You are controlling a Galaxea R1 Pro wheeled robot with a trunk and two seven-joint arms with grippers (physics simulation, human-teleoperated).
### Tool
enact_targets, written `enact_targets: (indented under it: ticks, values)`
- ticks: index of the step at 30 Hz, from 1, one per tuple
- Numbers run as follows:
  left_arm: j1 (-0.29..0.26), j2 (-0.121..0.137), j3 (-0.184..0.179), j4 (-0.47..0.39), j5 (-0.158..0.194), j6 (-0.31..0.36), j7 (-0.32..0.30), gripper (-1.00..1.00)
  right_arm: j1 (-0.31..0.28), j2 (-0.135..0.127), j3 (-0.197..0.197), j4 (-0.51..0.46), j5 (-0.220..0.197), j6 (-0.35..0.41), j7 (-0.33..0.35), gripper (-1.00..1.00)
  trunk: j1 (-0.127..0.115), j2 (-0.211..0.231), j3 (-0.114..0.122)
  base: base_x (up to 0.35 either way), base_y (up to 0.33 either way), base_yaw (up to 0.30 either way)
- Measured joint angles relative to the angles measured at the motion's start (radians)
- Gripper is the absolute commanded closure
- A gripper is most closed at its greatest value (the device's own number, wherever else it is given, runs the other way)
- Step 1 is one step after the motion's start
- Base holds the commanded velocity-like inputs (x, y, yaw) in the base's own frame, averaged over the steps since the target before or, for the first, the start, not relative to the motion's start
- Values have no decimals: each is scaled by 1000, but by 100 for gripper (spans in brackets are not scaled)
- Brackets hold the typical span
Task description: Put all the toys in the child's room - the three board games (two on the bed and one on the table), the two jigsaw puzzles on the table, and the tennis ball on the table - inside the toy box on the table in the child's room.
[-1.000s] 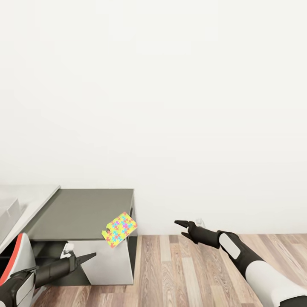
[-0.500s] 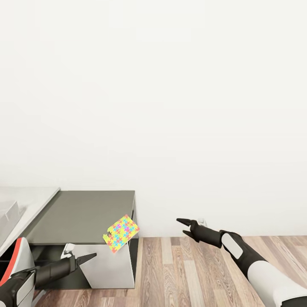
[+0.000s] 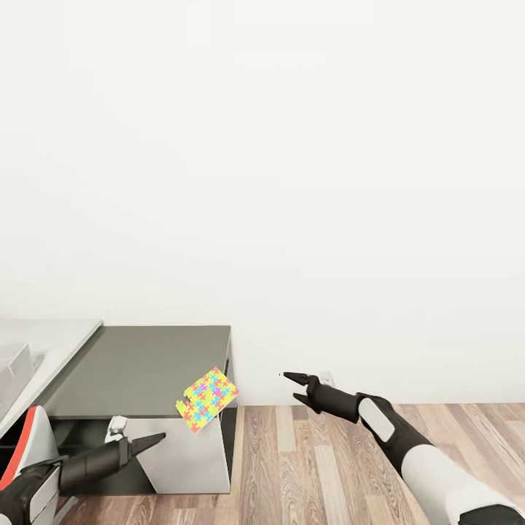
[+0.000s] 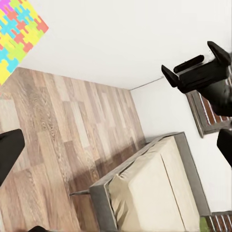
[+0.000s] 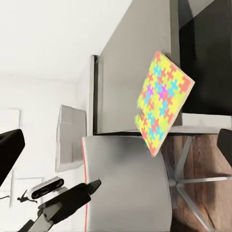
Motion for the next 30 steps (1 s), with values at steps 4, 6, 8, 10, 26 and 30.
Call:
enact_targets:
  ticks: [4, 6, 8, 10, 26, 30]
  values:
    - [1, -7, -23, 3, -4, 9, -39, -100, -1, 53, 0, -1, 7, -2, -9, -100, 0, 0, 0, 0, 0, 0]
    - [1, -8, -31, 4, -3, 9, -44, -100, -2, 64, 2, -1, 7, -2, -12, -100, 0, 0, 0, 0, 0, 0]
    - [1, -9, -37, 5, -2, 10, -49, -100, -2, 69, 4, -1, 5, -2, -14, -100, 0, 0, 0, 0, 0, 0]
    - [2, -12, -39, 4, -1, 12, -53, -100, -2, 69, 3, -1, 3, 0, -10, -100, 4, -7, -3, 0, 0, 0]
    - [0, -23, -40, 1, 0, 31, -123, -100, 0, 65, -3, -1, 0, -12, -4, -100, 65, -119, -53, 0, 0, 0]
    - [0, -25, -40, 0, 0, 31, -125, -100, 1, 65, -12, 0, 0, -30, -9, -100, 81, -147, -66, 0, 0, 0]
